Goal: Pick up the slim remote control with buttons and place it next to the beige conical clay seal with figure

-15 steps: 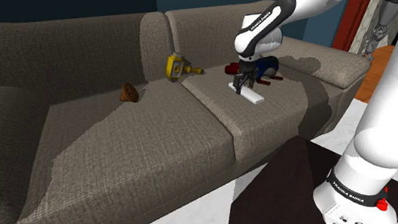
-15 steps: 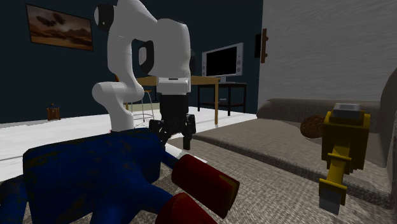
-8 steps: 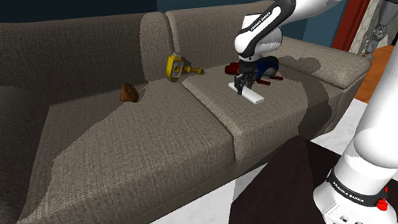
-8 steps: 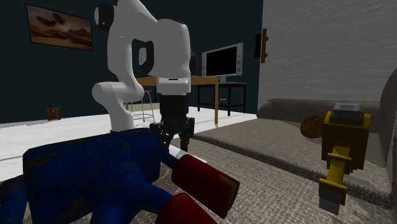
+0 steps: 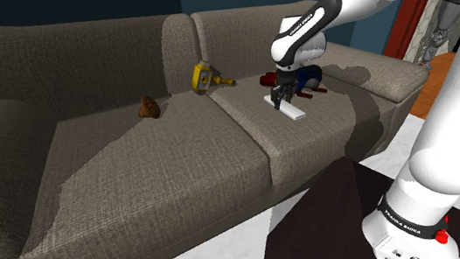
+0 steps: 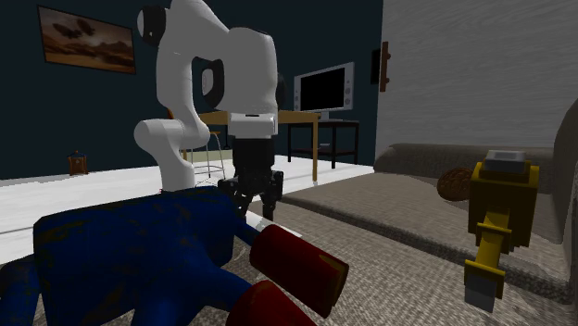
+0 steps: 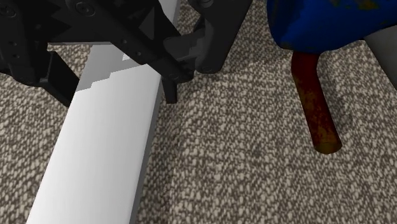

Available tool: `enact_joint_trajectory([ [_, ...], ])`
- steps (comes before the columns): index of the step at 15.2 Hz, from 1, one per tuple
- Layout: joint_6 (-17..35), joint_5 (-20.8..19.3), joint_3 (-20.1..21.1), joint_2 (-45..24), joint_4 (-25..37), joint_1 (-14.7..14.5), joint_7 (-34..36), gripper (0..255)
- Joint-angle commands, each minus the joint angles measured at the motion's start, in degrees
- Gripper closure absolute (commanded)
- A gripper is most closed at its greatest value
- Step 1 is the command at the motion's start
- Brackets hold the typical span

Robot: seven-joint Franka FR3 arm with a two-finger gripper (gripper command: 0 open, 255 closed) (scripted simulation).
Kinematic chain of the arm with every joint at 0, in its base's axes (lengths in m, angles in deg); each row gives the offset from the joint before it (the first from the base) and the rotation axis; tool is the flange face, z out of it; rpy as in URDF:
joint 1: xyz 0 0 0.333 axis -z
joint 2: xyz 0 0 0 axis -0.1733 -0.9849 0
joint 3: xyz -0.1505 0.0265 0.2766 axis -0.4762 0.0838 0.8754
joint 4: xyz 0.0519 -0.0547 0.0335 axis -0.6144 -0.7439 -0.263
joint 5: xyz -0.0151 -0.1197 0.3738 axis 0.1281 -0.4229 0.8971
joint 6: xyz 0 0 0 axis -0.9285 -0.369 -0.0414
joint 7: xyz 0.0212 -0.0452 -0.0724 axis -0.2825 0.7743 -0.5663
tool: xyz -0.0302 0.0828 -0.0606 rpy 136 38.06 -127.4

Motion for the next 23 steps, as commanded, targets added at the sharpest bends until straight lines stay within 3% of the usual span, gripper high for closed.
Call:
enact_joint_trajectory([
  [1,-0.7,-0.2,0.0,0.5,0.2,0.0,0.1,255],
  [23,-17.3,-2.7,0.1,8.6,8.9,-0.3,1.7,255],
])
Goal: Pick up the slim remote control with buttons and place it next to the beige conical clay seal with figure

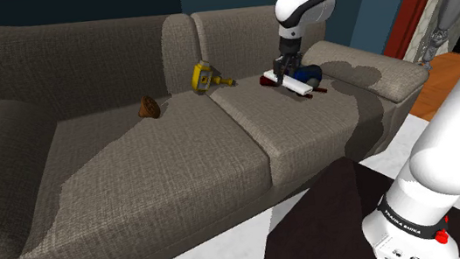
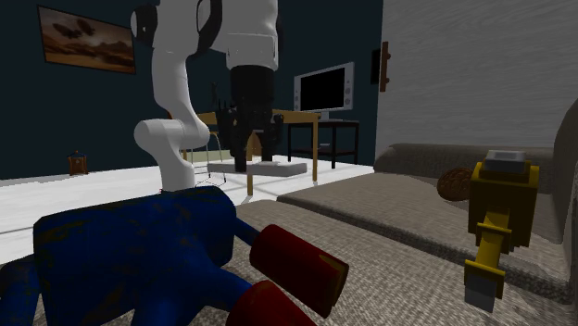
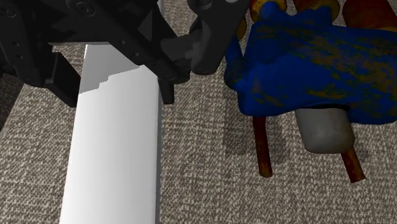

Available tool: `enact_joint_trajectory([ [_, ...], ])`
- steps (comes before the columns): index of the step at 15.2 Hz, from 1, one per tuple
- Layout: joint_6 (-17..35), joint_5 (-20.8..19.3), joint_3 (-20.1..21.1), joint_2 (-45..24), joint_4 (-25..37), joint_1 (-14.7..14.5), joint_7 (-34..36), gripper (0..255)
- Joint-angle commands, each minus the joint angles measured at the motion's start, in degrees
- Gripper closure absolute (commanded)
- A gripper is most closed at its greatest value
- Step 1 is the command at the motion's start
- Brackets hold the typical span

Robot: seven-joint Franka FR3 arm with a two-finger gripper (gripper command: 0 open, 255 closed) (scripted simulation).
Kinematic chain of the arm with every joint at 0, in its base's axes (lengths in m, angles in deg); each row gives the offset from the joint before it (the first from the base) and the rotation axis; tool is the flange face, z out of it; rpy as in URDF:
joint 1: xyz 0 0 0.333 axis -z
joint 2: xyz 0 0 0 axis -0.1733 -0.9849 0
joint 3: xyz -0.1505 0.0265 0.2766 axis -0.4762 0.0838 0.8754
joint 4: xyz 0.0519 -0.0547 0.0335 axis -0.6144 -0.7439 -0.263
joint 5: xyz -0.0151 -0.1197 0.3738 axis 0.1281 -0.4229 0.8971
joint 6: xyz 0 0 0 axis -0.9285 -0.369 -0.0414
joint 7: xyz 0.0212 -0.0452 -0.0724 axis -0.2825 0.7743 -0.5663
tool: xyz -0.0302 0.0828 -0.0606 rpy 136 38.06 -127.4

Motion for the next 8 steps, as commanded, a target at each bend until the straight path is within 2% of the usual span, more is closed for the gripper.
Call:
enact_joint_trajectory([
  [1,-1.6,-0.1,0.0,0.6,1.0,0.0,0.0,255],
  [8,-6.7,-0.4,0.1,1.8,4.9,0.0,0.1,255],
])
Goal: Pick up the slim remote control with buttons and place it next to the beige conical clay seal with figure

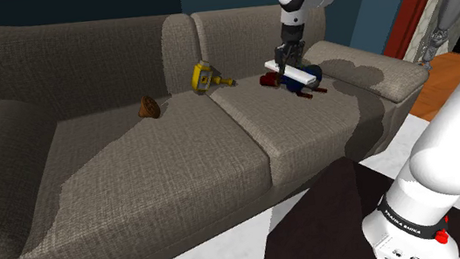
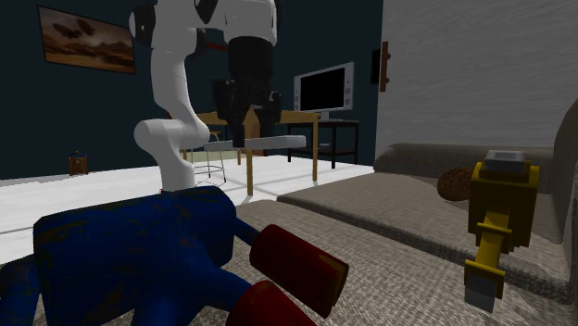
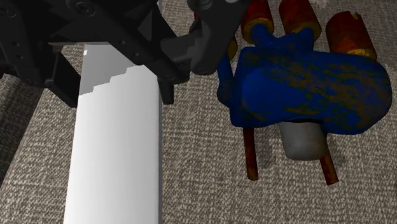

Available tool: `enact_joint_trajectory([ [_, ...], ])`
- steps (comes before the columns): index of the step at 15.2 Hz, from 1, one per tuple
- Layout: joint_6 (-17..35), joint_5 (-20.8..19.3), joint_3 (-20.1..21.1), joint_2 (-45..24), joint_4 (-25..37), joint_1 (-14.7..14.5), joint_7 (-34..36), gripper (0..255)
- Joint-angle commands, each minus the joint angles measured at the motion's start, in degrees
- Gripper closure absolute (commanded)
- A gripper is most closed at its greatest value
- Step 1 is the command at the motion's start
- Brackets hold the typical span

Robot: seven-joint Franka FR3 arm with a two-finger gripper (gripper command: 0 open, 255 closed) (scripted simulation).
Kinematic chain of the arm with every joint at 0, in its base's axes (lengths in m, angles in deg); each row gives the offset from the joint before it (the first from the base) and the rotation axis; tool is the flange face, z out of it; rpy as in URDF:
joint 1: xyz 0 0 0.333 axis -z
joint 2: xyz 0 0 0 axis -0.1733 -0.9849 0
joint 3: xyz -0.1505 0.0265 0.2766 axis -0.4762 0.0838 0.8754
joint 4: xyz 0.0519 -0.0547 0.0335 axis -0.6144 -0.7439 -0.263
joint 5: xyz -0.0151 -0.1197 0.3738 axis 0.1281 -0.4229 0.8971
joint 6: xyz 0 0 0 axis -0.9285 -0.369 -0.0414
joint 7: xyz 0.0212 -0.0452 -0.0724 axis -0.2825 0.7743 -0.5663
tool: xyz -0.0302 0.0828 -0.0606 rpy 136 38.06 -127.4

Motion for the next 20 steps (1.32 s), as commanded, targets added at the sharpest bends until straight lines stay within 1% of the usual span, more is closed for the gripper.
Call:
enact_joint_trajectory([
  [1,-0.8,0.2,0.8,-0.4,1.2,-0.7,1.3,255],
  [6,-1.5,0.9,4.1,-3.6,4.8,-3.7,7.4,255],
  [11,-2.6,1.5,7.0,-8.0,10.2,-6.7,13.1,255],
  [16,-4.4,1.8,9.5,-13.5,17.4,-9.7,18.5,255],
  [20,-6.5,1.8,11.2,-18.9,24.8,-12.0,22.6,255],
])
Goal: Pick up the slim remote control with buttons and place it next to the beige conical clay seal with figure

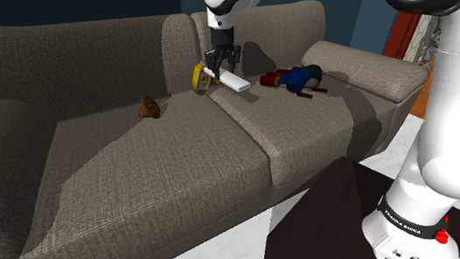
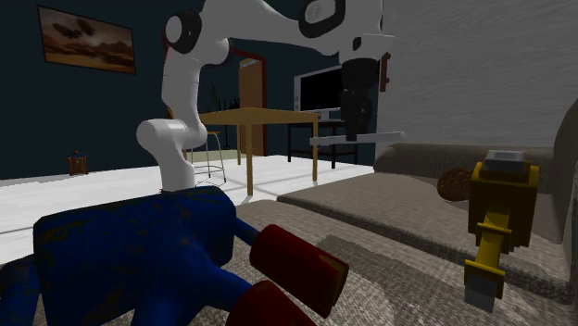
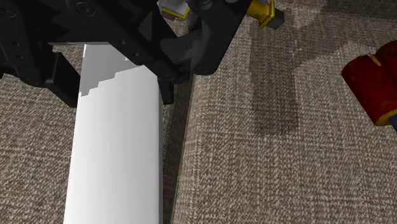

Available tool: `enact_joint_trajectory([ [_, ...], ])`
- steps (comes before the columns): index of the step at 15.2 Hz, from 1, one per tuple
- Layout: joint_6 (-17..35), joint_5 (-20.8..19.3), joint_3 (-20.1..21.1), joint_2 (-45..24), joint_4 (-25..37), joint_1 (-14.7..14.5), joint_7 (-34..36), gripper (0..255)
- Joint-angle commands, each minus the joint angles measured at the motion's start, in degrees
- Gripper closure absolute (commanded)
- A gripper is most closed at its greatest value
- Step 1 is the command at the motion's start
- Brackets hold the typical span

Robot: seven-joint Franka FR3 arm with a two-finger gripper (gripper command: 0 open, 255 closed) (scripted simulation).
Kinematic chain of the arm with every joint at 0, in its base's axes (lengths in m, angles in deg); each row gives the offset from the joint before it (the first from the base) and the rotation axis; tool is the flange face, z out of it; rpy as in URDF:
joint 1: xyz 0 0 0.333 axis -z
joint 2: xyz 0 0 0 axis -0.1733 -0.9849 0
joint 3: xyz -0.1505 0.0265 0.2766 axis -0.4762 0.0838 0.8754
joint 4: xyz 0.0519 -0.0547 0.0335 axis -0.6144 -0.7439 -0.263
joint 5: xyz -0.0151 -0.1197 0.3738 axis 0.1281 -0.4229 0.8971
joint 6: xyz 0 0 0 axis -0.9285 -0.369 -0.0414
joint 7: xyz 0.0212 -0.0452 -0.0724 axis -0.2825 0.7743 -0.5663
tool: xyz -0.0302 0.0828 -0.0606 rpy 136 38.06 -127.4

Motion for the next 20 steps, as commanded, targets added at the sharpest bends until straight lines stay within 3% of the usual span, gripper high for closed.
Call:
enact_joint_trajectory([
  [1,-1.1,-0.1,0.8,-2.3,3.4,-1.3,2.2,255],
  [6,-5.3,-0.3,2.4,-10.9,16.1,-4.3,6.8,255],
  [10,-11.0,-0.6,3.3,-20.5,31.3,-6.8,10.2,255],
  [20,-2.7,-0.6,3.3,-19.7,22.2,-6.9,10.3,255],
])
